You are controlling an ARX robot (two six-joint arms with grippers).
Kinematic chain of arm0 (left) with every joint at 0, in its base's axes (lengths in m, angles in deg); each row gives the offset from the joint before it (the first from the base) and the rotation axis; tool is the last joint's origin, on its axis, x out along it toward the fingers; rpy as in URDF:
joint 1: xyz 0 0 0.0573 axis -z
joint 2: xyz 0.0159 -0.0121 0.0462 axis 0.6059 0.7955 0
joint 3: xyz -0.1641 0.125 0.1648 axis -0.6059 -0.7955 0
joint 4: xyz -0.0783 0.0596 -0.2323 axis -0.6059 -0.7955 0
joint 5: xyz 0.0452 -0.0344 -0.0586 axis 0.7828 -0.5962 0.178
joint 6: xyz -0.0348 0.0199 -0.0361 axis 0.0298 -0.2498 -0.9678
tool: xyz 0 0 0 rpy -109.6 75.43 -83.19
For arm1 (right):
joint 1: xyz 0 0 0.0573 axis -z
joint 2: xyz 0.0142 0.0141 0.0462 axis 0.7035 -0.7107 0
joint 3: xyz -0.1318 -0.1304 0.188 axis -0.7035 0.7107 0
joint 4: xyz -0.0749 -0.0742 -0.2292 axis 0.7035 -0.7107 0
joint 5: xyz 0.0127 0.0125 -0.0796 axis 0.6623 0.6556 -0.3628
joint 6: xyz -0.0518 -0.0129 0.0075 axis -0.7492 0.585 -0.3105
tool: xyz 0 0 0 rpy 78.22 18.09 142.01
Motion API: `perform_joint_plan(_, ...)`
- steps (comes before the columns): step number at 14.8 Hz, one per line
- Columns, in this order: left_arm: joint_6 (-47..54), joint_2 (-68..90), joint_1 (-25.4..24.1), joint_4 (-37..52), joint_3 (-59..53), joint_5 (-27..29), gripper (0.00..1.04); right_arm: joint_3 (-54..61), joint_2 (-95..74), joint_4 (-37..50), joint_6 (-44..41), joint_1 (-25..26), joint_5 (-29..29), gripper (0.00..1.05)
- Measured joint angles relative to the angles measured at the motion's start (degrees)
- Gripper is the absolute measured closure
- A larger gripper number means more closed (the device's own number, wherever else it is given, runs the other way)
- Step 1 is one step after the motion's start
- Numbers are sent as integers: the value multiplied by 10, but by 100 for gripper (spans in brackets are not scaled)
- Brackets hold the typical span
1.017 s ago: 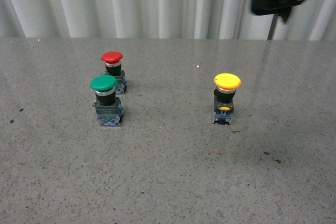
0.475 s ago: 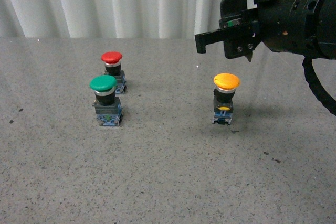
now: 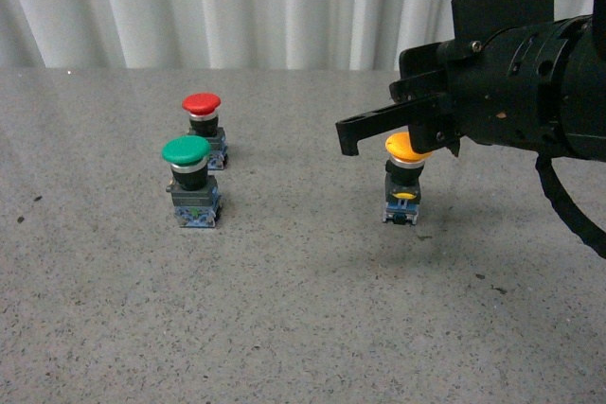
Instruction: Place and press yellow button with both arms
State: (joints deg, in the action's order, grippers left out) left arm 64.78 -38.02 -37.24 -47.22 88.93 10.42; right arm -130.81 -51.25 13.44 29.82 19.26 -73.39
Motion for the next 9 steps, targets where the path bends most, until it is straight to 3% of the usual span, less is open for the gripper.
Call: perform_joint_plan(9, 0, 0, 0, 0, 0, 0, 7, 1, -23, -8, -1, 11, -1, 103)
